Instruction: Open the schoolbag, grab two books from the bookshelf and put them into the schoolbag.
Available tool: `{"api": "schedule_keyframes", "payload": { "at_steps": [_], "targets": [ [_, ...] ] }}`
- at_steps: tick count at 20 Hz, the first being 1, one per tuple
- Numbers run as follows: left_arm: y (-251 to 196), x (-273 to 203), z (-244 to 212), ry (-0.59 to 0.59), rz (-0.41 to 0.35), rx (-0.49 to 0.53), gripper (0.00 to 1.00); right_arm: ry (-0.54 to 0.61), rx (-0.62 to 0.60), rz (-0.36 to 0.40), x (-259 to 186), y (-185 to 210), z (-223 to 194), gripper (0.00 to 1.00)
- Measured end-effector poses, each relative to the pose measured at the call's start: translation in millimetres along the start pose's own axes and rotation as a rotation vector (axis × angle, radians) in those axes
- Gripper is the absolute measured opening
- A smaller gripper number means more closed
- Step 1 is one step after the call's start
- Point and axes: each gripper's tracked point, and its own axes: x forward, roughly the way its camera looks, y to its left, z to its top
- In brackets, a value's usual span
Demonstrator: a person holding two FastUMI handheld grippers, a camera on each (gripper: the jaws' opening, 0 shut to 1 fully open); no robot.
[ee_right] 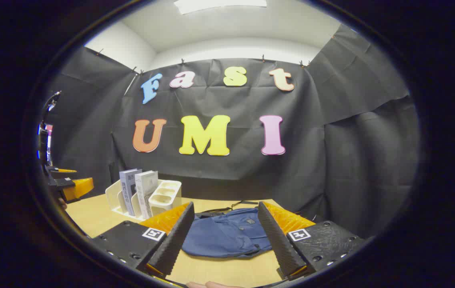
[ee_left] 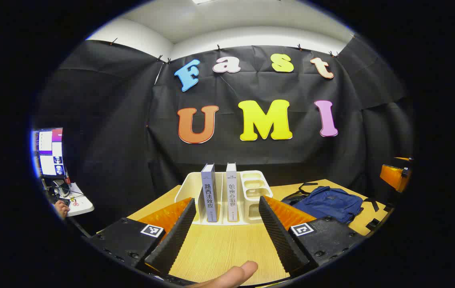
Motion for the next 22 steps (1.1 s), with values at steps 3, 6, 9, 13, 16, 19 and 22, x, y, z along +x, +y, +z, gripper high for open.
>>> {"api": "schedule_keyframes", "payload": {
  "at_steps": [3, 6, 9, 13, 16, 19, 22],
  "targets": [
    [-5.7, -4.0, 4.4, -0.014, -0.028, 0.006, 0.99, 0.020, 0.003, -0.010, -1.7, -6.9, -4.6, 0.95],
    [3.8, -7.8, 9.5, -0.035, 0.008, 0.003, 0.98, 0.040, -0.011, -0.021, 0.3, -11.6, -9.6, 0.95],
    [-0.7, -7.7, 7.9, -0.031, -0.008, 0.005, 0.99, 0.038, -0.015, -0.015, -0.2, -10.1, -9.2, 0.94],
    [-1.0, -6.4, 6.2, -0.023, -0.011, 0.003, 0.99, 0.041, -0.030, -0.010, 1.4, -5.6, -10.2, 0.95],
    [2.8, -7.1, 6.7, -0.026, -0.007, 0.009, 0.99, 0.048, -0.031, 0.000, 1.4, -1.5, -12.7, 0.96],
    [0.2, -7.1, 6.8, -0.028, -0.015, 0.012, 0.99, 0.052, -0.039, -0.003, 1.3, -1.7, -13.6, 0.95],
    [0.3, -6.6, 6.1, -0.027, -0.019, 0.020, 0.99, 0.064, -0.038, 0.002, 4.5, 1.9, -17.8, 0.96]
  ]
}}
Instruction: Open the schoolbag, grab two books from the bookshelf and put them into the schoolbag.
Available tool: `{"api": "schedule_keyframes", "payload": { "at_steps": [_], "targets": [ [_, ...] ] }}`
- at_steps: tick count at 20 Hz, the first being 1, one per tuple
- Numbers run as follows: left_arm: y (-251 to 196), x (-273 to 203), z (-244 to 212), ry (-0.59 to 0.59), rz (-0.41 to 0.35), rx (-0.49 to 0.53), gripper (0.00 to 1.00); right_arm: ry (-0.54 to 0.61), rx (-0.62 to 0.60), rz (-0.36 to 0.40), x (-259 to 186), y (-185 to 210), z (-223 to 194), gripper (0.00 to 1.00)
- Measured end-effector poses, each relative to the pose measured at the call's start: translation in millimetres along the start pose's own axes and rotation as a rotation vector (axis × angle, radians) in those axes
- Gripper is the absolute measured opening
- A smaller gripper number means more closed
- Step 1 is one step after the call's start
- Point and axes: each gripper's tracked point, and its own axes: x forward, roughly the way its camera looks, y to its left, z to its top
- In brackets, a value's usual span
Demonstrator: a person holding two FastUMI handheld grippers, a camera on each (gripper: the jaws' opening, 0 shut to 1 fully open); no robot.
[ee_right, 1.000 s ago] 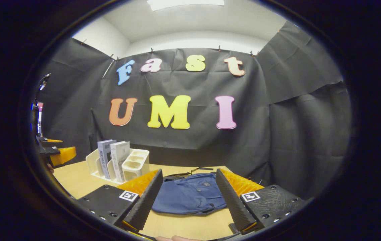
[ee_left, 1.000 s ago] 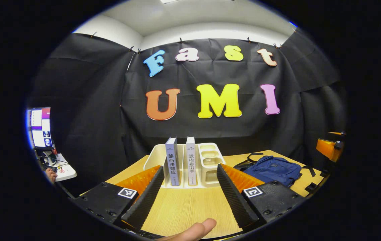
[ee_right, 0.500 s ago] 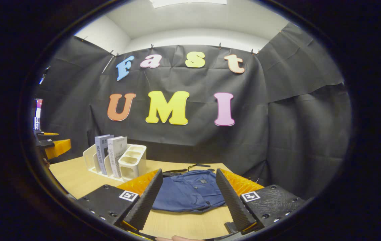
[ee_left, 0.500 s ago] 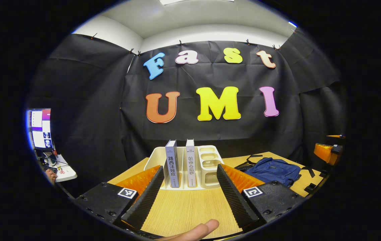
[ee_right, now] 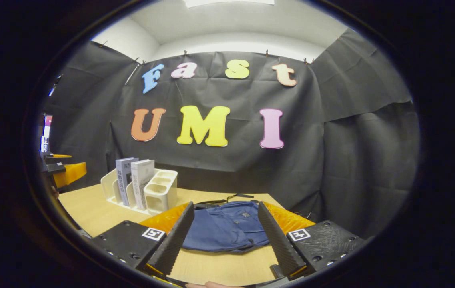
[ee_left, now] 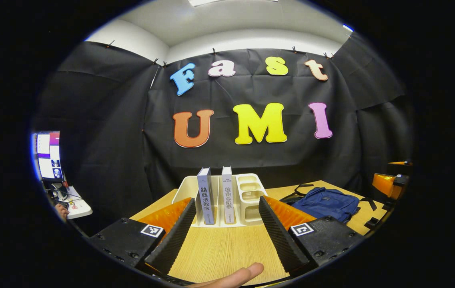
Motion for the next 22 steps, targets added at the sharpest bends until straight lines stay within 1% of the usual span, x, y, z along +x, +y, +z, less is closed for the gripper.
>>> {"api": "schedule_keyframes", "payload": {
  "at_steps": [2, 4, 7, 9, 12, 13, 14, 15, 18, 19, 20, 21, 22],
  "targets": [
    [0.9, 0.1, 0.2, 0.000, 0.003, 0.005, 0.98, 0.015, -0.002, 0.008, 4.2, 3.6, -5.8, 0.96],
    [0.3, -1.3, 1.9, -0.006, 0.002, 0.008, 0.99, 0.032, 0.002, 0.011, 12.7, 8.4, -10.5, 0.96],
    [-4.0, -4.2, 4.9, -0.016, -0.013, 0.011, 0.99, 0.066, -0.011, 0.011, 32.3, 20.5, -24.8, 0.96],
    [-7.0, -4.8, 7.1, -0.026, -0.029, 0.010, 0.99, 0.113, -0.037, 0.032, 48.8, 36.8, -44.1, 0.96],
    [-2.6, -2.8, 5.9, -0.028, -0.030, 0.008, 0.99, 0.191, -0.079, 0.066, 73.3, 62.2, -73.5, 0.96],
    [0.2, -2.1, 4.8, -0.024, -0.027, 0.004, 0.99, 0.220, -0.096, 0.080, 79.1, 70.3, -85.6, 0.96],
    [4.3, -1.5, 2.8, -0.018, -0.020, -0.002, 1.00, 0.244, -0.114, 0.093, 86.3, 80.8, -94.6, 0.98],
    [8.0, 0.3, 0.8, -0.011, -0.013, -0.007, 1.00, 0.263, -0.135, 0.107, 93.5, 91.5, -103.0, 0.96],
    [18.9, 5.4, -5.4, 0.010, 0.008, -0.019, 0.99, 0.318, -0.194, 0.134, 111.9, 116.2, -125.4, 0.98],
    [22.2, 7.2, -7.9, 0.016, 0.016, -0.021, 0.99, 0.326, -0.205, 0.149, 117.4, 125.5, -130.2, 0.94],
    [24.3, 8.8, -9.6, 0.023, 0.022, -0.024, 1.00, 0.339, -0.220, 0.155, 122.3, 133.2, -134.7, 0.98],
    [24.7, 9.8, -11.8, 0.029, 0.022, -0.029, 1.00, 0.353, -0.234, 0.161, 129.2, 139.6, -139.3, 0.95],
    [25.1, 11.1, -13.7, 0.034, 0.020, -0.035, 1.00, 0.376, -0.244, 0.177, 132.9, 147.8, -145.9, 0.95]
  ]
}}
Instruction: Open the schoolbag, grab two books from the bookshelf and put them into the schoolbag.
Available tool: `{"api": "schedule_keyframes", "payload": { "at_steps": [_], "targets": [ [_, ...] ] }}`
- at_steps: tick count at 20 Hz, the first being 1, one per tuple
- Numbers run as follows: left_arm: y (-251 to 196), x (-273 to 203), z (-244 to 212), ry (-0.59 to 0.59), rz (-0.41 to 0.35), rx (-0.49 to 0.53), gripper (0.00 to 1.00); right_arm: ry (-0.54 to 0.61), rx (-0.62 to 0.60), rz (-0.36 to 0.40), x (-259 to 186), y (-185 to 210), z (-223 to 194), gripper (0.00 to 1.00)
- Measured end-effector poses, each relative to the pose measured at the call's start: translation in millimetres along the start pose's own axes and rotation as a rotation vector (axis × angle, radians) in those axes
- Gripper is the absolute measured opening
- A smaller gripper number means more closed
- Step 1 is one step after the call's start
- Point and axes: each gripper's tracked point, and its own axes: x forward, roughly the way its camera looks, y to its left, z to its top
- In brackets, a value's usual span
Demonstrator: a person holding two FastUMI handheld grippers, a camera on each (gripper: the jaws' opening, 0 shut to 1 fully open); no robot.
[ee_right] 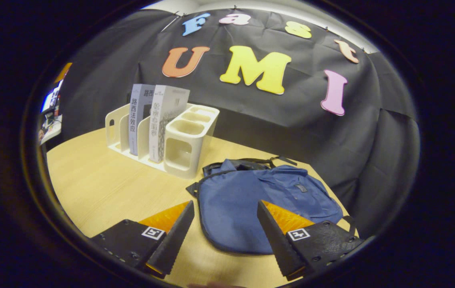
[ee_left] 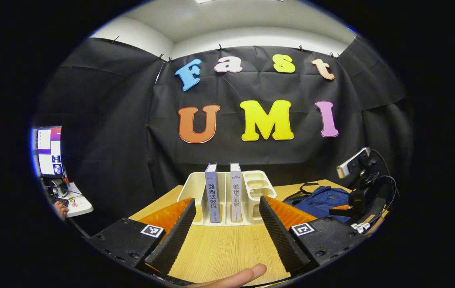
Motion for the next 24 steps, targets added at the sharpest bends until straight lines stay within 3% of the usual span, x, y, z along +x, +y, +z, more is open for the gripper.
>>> {"api": "schedule_keyframes", "payload": {
  "at_steps": [3, 7, 8, 11, 12, 15, 16, 17, 18, 20, 24],
  "targets": [
    [-0.9, 5.1, -5.2, 0.016, -0.008, -0.008, 1.00, 0.050, -0.055, 0.012, 19.8, 14.4, -3.6, 0.95],
    [1.3, 9.8, -10.5, 0.031, -0.010, -0.012, 1.00, 0.114, -0.156, -0.048, 43.8, 18.9, -9.7, 0.99],
    [2.3, 10.2, -12.0, 0.034, -0.007, -0.013, 1.00, 0.127, -0.182, -0.069, 48.4, 17.6, -10.8, 0.95],
    [3.9, 14.7, -17.4, 0.052, -0.005, -0.016, 1.00, 0.167, -0.249, -0.149, 62.1, 8.0, -15.2, 0.98],
    [5.4, 15.5, -19.3, 0.060, -0.002, -0.020, 1.00, 0.178, -0.258, -0.163, 65.7, 5.0, -15.3, 0.94],
    [7.7, 18.4, -22.2, 0.070, 0.004, -0.034, 1.00, 0.189, -0.265, -0.199, 69.3, -5.9, -9.5, 0.93],
    [10.5, 18.5, -23.8, 0.076, 0.009, -0.037, 1.00, 0.191, -0.265, -0.204, 68.3, -8.5, -7.1, 0.98],
    [14.0, 19.5, -25.0, 0.079, 0.018, -0.040, 1.00, 0.184, -0.263, -0.205, 65.9, -10.5, -2.0, 0.93],
    [16.8, 19.5, -25.2, 0.079, 0.026, -0.044, 1.00, 0.171, -0.271, -0.220, 62.3, -15.5, 5.3, 0.99],
    [20.5, 21.3, -27.0, 0.086, 0.038, -0.057, 1.00, 0.128, -0.290, -0.265, 57.9, -24.9, 21.4, 0.98],
    [24.1, 24.1, -30.6, 0.099, 0.053, -0.075, 1.00, 0.172, -0.274, -0.320, 75.6, -34.1, 16.7, 0.84]
  ]
}}
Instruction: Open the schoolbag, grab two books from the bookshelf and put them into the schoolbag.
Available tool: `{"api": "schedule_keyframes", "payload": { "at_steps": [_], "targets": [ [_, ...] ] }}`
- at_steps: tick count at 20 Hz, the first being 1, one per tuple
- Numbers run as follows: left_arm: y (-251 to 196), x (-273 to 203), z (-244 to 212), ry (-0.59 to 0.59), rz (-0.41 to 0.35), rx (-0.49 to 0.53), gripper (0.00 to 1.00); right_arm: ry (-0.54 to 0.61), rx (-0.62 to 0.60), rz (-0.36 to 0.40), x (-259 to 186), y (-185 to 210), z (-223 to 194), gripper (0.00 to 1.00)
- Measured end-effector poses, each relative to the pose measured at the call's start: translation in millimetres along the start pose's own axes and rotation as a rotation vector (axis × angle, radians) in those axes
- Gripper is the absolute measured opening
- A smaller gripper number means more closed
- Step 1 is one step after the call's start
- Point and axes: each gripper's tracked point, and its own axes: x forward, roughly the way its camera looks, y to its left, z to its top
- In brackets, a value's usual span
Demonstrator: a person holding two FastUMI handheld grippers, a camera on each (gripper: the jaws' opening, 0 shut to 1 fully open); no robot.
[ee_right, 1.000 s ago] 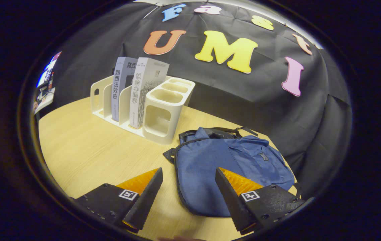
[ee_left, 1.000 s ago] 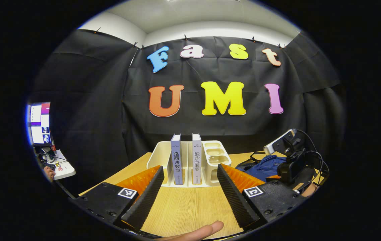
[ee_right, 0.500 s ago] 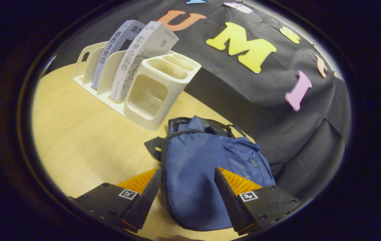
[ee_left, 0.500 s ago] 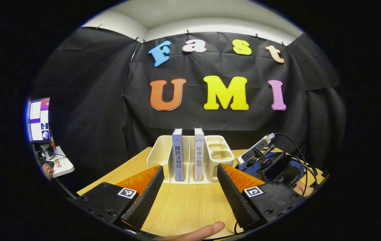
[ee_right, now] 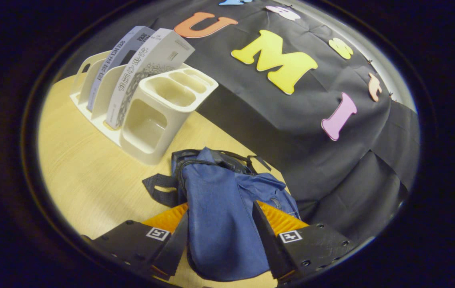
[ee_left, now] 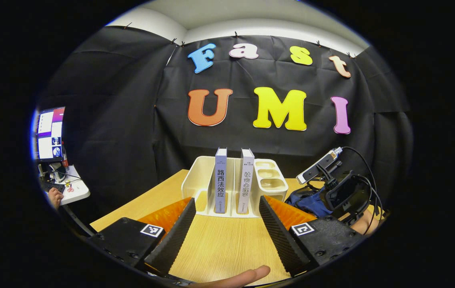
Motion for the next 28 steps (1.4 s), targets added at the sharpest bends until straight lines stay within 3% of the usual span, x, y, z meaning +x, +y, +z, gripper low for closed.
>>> {"api": "schedule_keyframes", "payload": {
  "at_steps": [3, 5, 6, 7, 14, 19, 23, 28],
  "targets": [
    [-1.6, 1.7, -1.9, 0.004, 0.001, -0.001, 1.00, 0.037, 0.046, 0.006, 15.8, -0.2, -4.7, 0.65],
    [-4.3, 3.9, -4.2, 0.011, -0.004, -0.004, 1.00, 0.017, 0.062, 0.036, 18.4, -1.1, 0.1, 0.33],
    [-5.7, 5.1, -6.1, 0.016, -0.005, -0.004, 1.00, 0.012, 0.057, 0.038, 18.9, -6.4, 1.4, 0.28],
    [-7.4, 6.8, -7.1, 0.018, -0.005, 0.000, 1.00, 0.013, 0.065, 0.071, 18.9, -8.2, 3.7, 0.13],
    [-16.3, 25.1, -27.8, 0.066, -0.002, 0.041, 1.00, 0.018, 0.247, 0.217, 24.5, -60.9, 24.1, 0.08],
    [-40.3, 41.7, -55.5, 0.135, -0.059, 0.076, 1.00, -0.023, 0.319, 0.247, 26.2, -114.2, 35.2, 0.08],
    [-50.4, 47.3, -62.3, 0.151, -0.081, 0.037, 1.00, -0.060, 0.349, 0.246, 32.5, -157.1, 38.1, 0.08],
    [-40.8, 50.1, -45.9, 0.092, -0.025, 0.037, 1.00, -0.124, 0.322, 0.216, 32.7, -205.0, 43.0, 0.08]
  ]
}}
